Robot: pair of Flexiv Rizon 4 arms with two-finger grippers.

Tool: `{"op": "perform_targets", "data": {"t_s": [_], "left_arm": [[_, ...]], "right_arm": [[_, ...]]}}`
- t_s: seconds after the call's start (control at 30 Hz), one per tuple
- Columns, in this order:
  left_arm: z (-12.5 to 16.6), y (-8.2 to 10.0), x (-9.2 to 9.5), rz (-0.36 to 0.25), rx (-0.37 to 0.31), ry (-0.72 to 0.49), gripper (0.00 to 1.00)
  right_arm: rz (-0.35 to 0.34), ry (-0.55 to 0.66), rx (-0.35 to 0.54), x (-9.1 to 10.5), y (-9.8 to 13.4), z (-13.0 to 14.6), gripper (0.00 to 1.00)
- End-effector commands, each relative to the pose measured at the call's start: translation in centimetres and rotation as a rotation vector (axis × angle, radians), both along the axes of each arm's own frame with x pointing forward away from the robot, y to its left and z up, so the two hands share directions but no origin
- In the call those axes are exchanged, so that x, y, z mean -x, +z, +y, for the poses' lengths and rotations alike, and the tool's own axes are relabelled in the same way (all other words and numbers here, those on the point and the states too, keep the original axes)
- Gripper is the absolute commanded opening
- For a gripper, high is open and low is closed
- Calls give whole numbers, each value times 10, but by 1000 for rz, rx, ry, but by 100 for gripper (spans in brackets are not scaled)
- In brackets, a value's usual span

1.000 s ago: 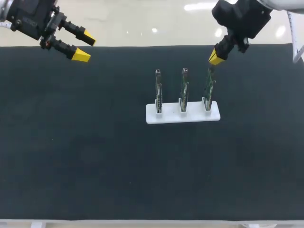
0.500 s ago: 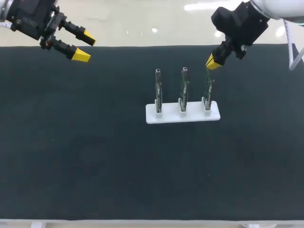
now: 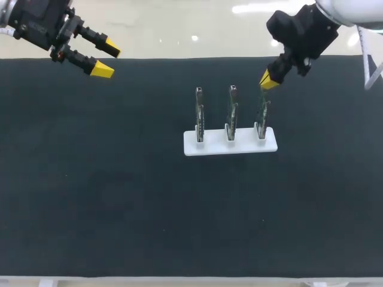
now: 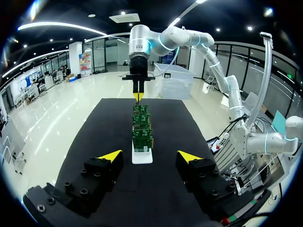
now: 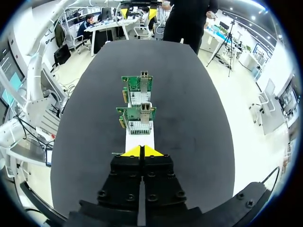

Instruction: Pick up the optical module with the left hand, and insert it into the network port with the right hand.

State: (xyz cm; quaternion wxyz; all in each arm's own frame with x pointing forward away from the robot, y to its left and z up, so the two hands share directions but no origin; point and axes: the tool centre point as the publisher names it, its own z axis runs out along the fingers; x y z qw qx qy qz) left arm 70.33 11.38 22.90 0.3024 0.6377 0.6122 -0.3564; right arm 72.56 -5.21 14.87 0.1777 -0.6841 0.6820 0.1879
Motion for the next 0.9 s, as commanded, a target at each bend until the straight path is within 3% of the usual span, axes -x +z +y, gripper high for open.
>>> {"op": "perform_targets", "data": {"t_s": [0.03, 0.57, 0.9], "left_arm": [[0, 0, -1, 1, -4, 0, 100], [0, 0, -1, 1, -4, 0, 100], [0, 0, -1, 1, -4, 0, 100]], "right_arm": [[3, 4, 26, -4, 16, 2, 0], [-22, 42, 45, -9, 94, -23, 0], [6, 54, 68, -8, 130, -22, 0]]}}
